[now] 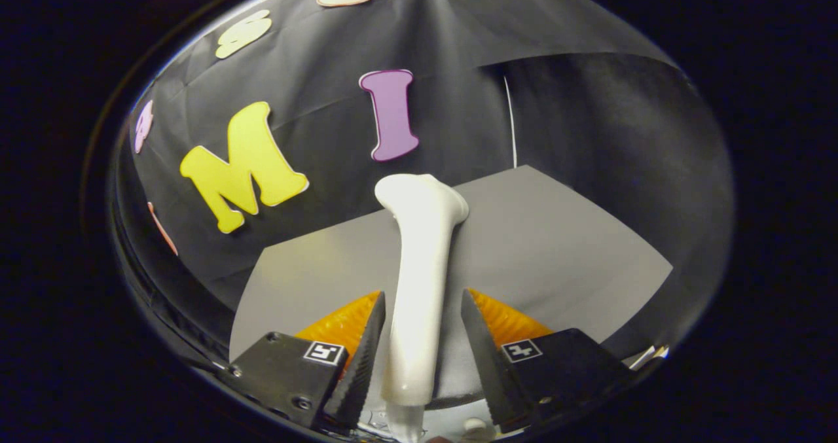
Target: Iron the clothes twice with a garment steamer, once on the left side and once on the right side.
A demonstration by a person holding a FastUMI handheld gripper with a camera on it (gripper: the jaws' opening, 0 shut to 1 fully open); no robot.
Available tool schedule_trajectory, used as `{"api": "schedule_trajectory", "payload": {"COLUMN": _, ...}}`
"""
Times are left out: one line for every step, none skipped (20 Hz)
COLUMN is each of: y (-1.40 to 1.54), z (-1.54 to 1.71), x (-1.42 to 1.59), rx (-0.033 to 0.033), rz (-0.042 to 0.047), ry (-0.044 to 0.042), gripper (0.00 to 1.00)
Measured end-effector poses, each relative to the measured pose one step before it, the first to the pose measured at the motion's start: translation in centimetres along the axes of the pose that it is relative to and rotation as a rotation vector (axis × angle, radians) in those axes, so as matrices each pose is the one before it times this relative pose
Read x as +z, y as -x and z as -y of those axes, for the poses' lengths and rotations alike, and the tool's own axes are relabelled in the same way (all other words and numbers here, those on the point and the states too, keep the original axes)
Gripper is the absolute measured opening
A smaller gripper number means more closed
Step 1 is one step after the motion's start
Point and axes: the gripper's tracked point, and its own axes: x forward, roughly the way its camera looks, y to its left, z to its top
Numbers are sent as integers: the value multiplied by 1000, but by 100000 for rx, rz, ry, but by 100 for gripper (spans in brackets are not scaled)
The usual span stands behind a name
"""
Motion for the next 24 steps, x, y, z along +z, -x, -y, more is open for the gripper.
{"api": "schedule_trajectory", "payload": {"y": -344, "z": -414, "x": -382, "rx": 15, "rz": -1921, "ry": -239, "gripper": 69}}
{"api": "schedule_trajectory", "payload": {"y": -361, "z": -215, "x": -410, "rx": -952, "rz": -1924, "ry": -495, "gripper": 67}}
{"api": "schedule_trajectory", "payload": {"y": -150, "z": -130, "x": -25, "rx": -1230, "rz": -17, "ry": 527, "gripper": 65}}
{"api": "schedule_trajectory", "payload": {"y": -72, "z": 301, "x": -98, "rx": -1799, "rz": -917, "ry": 960, "gripper": 63}}
{"api": "schedule_trajectory", "payload": {"y": 258, "z": 1, "x": -124, "rx": -696, "rz": 518, "ry": 546, "gripper": 60}}
{"api": "schedule_trajectory", "payload": {"y": -106, "z": 39, "x": 98, "rx": -900, "rz": -821, "ry": -233, "gripper": 58}}
{"api": "schedule_trajectory", "payload": {"y": -176, "z": 119, "x": -28, "rx": -1133, "rz": -483, "ry": -651, "gripper": 55}}
{"api": "schedule_trajectory", "payload": {"y": 1, "z": 353, "x": 108, "rx": -1269, "rz": -176, "ry": -684, "gripper": 49}}
{"api": "schedule_trajectory", "payload": {"y": -17, "z": 107, "x": 49, "rx": -472, "rz": 136, "ry": -1162, "gripper": 43}}
{"api": "schedule_trajectory", "payload": {"y": 149, "z": -49, "x": -2, "rx": -185, "rz": 316, "ry": 298, "gripper": 43}}
{"api": "schedule_trajectory", "payload": {"y": -83, "z": 3, "x": -7, "rx": -577, "rz": 1074, "ry": 437, "gripper": 42}}
{"api": "schedule_trajectory", "payload": {"y": 12, "z": -13, "x": 120, "rx": -547, "rz": 1095, "ry": 799, "gripper": 40}}
{"api": "schedule_trajectory", "payload": {"y": -16, "z": 37, "x": 25, "rx": -358, "rz": 710, "ry": 599, "gripper": 39}}
{"api": "schedule_trajectory", "payload": {"y": 71, "z": 48, "x": 44, "rx": -73, "rz": 601, "ry": -301, "gripper": 37}}
{"api": "schedule_trajectory", "payload": {"y": 72, "z": -71, "x": 103, "rx": 530, "rz": 1459, "ry": -2603, "gripper": 35}}
{"api": "schedule_trajectory", "payload": {"y": 140, "z": 168, "x": 53, "rx": 138, "rz": 1271, "ry": -2923, "gripper": 34}}
{"api": "schedule_trajectory", "payload": {"y": 121, "z": 232, "x": -119, "rx": -737, "rz": 814, "ry": -2031, "gripper": 33}}
{"api": "schedule_trajectory", "payload": {"y": 259, "z": 20, "x": 31, "rx": 373, "rz": 1538, "ry": -2068, "gripper": 33}}
{"api": "schedule_trajectory", "payload": {"y": 643, "z": -125, "x": 203, "rx": 1192, "rz": 1926, "ry": -1318, "gripper": 33}}
{"api": "schedule_trajectory", "payload": {"y": 828, "z": -374, "x": 154, "rx": 1404, "rz": 2663, "ry": -1099, "gripper": 33}}
{"api": "schedule_trajectory", "payload": {"y": 846, "z": -527, "x": -113, "rx": 1667, "rz": 2194, "ry": -480, "gripper": 33}}
{"api": "schedule_trajectory", "payload": {"y": 700, "z": -435, "x": 28, "rx": 1397, "rz": 1334, "ry": -1087, "gripper": 33}}
{"api": "schedule_trajectory", "payload": {"y": 1054, "z": -396, "x": -56, "rx": 1709, "rz": 1981, "ry": -93, "gripper": 33}}
{"api": "schedule_trajectory", "payload": {"y": 782, "z": -474, "x": 22, "rx": 1316, "rz": 1577, "ry": 755, "gripper": 33}}
